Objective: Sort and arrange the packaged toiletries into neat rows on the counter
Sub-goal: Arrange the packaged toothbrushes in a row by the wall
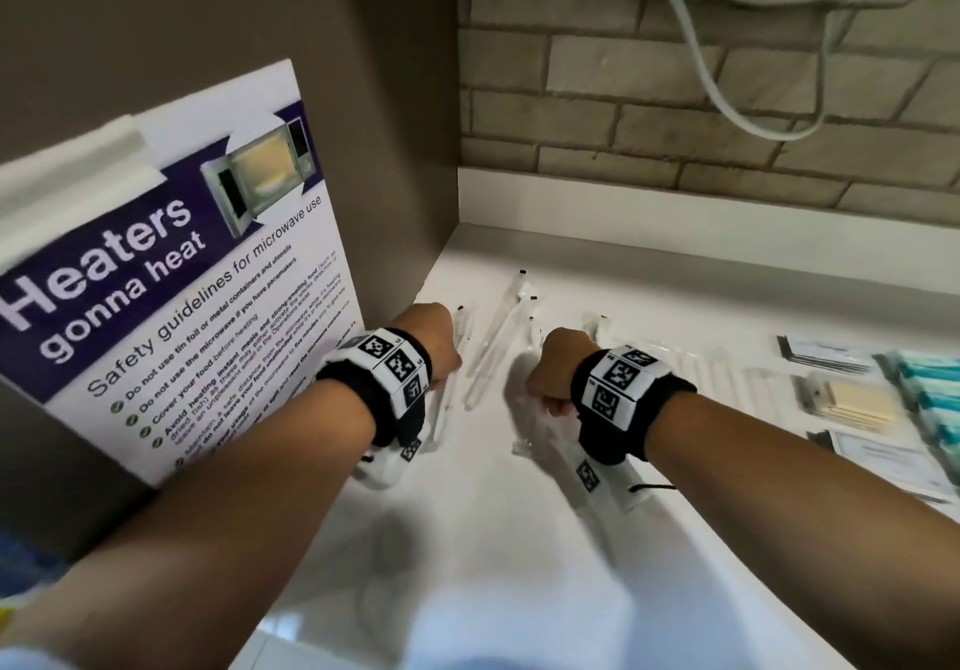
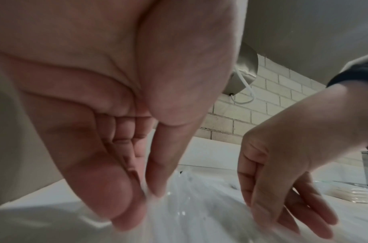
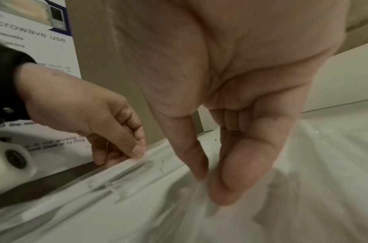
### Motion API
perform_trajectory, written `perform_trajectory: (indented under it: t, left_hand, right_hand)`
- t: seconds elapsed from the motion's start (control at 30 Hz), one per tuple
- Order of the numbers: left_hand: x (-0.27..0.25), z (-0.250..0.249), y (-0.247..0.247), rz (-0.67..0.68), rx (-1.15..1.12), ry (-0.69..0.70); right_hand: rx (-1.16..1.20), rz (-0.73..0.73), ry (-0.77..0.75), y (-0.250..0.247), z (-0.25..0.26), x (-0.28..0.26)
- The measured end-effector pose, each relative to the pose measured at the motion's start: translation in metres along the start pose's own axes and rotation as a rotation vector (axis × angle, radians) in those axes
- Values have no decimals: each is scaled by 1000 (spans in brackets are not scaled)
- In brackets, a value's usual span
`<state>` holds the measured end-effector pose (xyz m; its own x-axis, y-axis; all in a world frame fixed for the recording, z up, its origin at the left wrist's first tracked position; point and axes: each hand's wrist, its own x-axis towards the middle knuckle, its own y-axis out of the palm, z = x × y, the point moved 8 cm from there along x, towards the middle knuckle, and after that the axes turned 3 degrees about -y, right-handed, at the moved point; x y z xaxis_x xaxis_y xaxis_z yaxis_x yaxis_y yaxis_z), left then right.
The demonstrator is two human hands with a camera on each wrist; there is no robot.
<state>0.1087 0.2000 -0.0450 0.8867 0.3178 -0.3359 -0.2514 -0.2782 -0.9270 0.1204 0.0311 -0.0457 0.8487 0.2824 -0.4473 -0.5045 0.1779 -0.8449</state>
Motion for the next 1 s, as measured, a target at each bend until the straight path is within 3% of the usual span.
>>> perform_trajectory:
  t: [0.27, 0.43, 0.63, 0.7, 0.8, 1.0]
  left_hand:
    - [35, -27, -30, -61, 13, 4]
    - [45, -36, -26, -78, -9, 31]
    - [47, -30, -13, -96, -97, 79]
    - [43, -30, -14, -130, -172, 136]
    - [37, -41, -6, -52, -191, 249]
    - [26, -36, 0, -17, -99, 251]
  right_hand:
    - [203, -134, 68, -36, -15, 21]
    - [206, -122, 58, -38, -18, 35]
    - [-136, -216, -64, -46, 2, 21]
    - [-211, -270, -192, -44, 21, 10]
    - [-302, -228, -425, -20, 49, -4]
    - [-342, -67, -350, 11, 33, -6]
